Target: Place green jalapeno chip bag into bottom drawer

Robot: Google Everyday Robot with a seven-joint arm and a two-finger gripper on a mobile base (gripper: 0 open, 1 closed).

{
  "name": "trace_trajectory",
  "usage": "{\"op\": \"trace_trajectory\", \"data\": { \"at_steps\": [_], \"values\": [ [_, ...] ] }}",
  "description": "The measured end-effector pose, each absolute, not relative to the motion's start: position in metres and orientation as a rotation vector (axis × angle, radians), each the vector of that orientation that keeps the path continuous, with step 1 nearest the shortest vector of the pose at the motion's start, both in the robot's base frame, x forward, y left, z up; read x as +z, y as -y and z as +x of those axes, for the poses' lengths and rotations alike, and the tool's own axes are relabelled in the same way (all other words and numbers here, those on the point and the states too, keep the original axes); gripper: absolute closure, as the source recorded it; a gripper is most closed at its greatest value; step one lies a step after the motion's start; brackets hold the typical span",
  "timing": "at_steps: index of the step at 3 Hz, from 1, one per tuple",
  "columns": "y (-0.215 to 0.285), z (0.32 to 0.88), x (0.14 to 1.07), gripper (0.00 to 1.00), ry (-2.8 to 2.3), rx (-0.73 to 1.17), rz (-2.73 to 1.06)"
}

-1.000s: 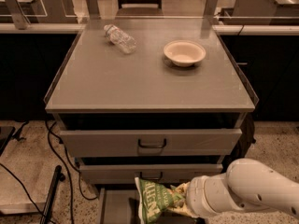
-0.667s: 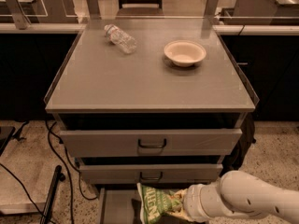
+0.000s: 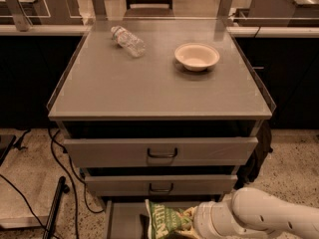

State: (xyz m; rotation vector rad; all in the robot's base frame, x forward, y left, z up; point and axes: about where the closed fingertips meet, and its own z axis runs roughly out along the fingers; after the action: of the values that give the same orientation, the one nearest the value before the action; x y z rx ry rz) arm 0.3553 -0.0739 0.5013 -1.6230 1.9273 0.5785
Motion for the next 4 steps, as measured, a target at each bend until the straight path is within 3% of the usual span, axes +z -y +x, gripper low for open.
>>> {"op": "trace_trajectory", "data": {
  "at_steps": [3, 4],
  "values": [
    [0.077, 0.366, 0.37, 1.0, -1.941, 0.523, -1.601],
    [0.078, 0.366, 0.37, 1.0, -1.941, 0.522, -1.602]
  ]
}}
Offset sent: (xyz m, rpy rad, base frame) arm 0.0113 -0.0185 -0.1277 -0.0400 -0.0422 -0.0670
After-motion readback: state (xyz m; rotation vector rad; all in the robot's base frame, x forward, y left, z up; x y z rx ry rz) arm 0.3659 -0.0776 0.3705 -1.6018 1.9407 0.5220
